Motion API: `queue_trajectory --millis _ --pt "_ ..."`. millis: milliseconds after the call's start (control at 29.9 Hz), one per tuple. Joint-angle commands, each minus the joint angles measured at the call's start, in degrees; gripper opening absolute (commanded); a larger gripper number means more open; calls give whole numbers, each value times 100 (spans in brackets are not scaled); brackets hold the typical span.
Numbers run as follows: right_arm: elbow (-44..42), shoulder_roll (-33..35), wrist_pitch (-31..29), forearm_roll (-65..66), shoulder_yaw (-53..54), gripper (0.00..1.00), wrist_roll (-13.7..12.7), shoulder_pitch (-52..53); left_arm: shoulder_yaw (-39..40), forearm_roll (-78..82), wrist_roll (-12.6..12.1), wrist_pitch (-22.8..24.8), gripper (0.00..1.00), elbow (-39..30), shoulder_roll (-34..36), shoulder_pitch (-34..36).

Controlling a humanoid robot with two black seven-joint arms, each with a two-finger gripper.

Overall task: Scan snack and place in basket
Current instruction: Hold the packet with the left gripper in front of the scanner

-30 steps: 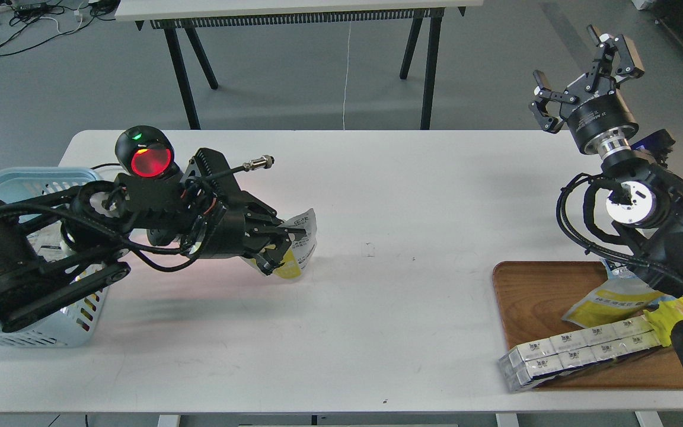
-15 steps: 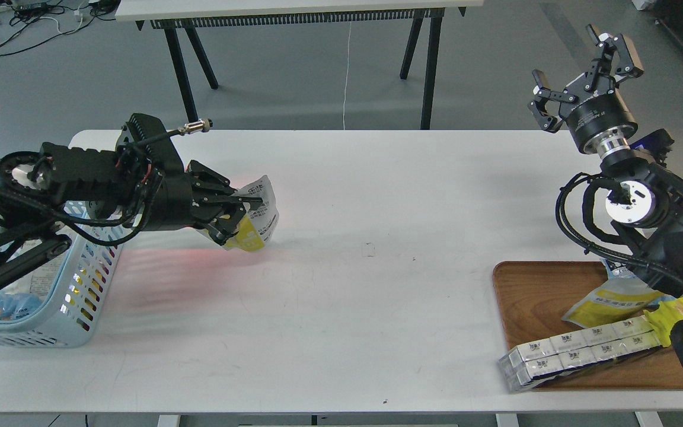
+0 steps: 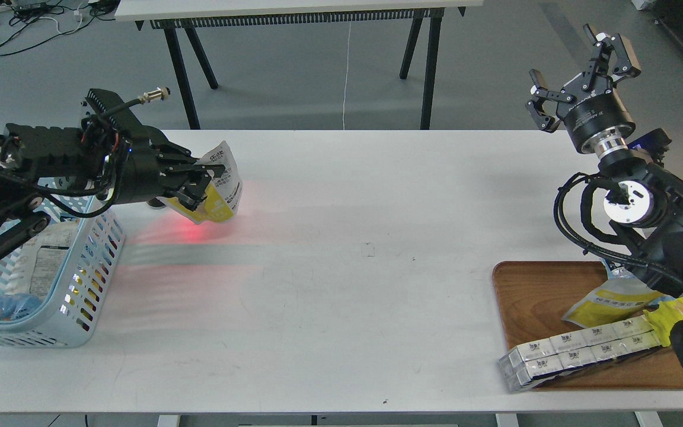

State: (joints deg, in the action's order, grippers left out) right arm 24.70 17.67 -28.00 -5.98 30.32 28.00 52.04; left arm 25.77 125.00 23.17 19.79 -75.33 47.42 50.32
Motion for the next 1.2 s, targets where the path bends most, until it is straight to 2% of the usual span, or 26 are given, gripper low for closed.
queue_trajectory --millis 0,1169 --pt "0 8 0 0 0 99 0 0 -20 0 3 7 0 1 4 13" --pt "0 8 0 9 -9 99 0 0 200 0 -6 78 0 -96 40 48"
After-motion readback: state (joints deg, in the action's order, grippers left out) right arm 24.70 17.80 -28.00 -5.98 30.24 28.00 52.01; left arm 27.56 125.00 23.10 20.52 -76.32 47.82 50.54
